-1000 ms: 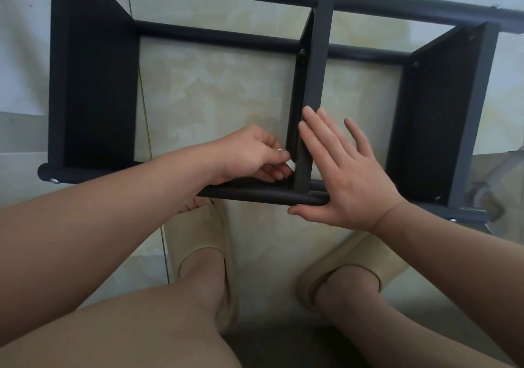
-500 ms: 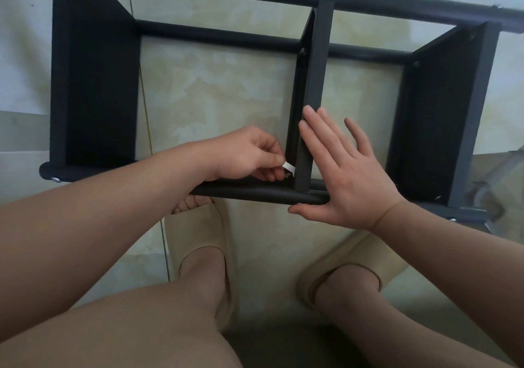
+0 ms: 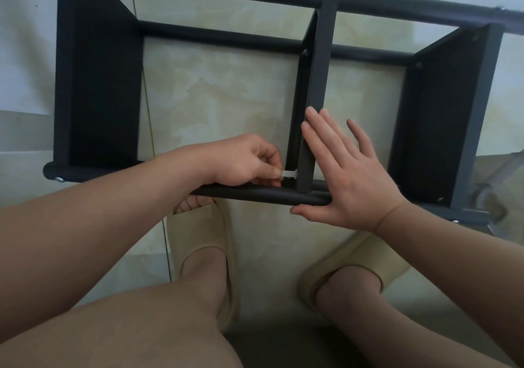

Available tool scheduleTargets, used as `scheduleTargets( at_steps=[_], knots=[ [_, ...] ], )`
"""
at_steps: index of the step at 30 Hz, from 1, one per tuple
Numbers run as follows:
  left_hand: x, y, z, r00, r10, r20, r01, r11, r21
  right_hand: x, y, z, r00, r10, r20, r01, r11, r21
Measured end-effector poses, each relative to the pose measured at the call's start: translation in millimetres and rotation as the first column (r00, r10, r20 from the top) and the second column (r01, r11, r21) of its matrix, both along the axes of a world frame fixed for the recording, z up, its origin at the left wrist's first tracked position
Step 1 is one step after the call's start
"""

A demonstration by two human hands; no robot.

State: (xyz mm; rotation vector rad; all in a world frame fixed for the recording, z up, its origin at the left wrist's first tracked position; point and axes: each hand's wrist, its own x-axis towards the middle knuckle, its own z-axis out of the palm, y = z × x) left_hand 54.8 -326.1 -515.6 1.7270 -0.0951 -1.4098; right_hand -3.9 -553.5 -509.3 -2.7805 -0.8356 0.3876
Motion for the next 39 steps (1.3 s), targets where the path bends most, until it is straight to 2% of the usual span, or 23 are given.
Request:
scheduleTargets(
  at_steps=[11,17,21,23,25,27,29,31,33,39],
  knots=[
    [2.6,-0.5,-1.7,0.966,-0.236,0.101,0.23,0.971,0.07,0.4,0.2,0.1,1.0,0.0,-0.012,0.0,1.0,-0.002],
    [9.8,4.4,4.4,0.955,-0.185,0.23,0.164,0.98,0.108,0.2,0.2,0.4,1.0,-0.002,-0.012,0.002,1.0,0.006],
    [15.7,1.6,8.5,0.894,-0.239,0.378,0.195,0.969,0.151,0.3,0.5,0.8,1.0,-0.002,-0.014,0.002,1.0,0.005],
    [16.1,-1.7,9.6,0.891,-0.23,0.392,0.191,0.972,0.137,0.3,0.1,0.7,1.0,-0.003,-0.016,0.003,1.0,0.008],
    [14.3,-4.5,8.9,0.94,-0.129,0.317,0.108,0.991,0.082,0.2,0.2,0.9,1.0,-0.002,-0.015,0.002,1.0,0.006],
    [9.6,-8.4,7.3,0.986,0.041,0.165,-0.046,0.999,0.028,0.1,0.2,1.0,1.0,-0.002,-0.013,0.002,1.0,0.01],
    [5.6,-12.3,5.9,0.977,0.215,0.009,-0.215,0.976,0.038,0.2,0.1,0.7,1.0,-0.005,-0.01,0.005,1.0,0.016],
    [2.5,-15.8,5.3,0.923,0.368,-0.107,-0.364,0.93,0.057,0.0,0.0,0.1,1.0,-0.007,-0.012,0.007,1.0,0.016],
    [0.9,-18.5,4.4,0.899,0.419,-0.124,-0.414,0.908,0.069,0.0,-0.1,-0.4,1.0,-0.007,-0.011,0.007,1.0,0.014],
    [-1.5,-22.7,4.3,0.869,0.494,-0.043,-0.491,0.869,0.061,-0.1,-0.2,-0.6,1.0,-0.009,-0.01,0.009,1.0,0.014]
  ],
)
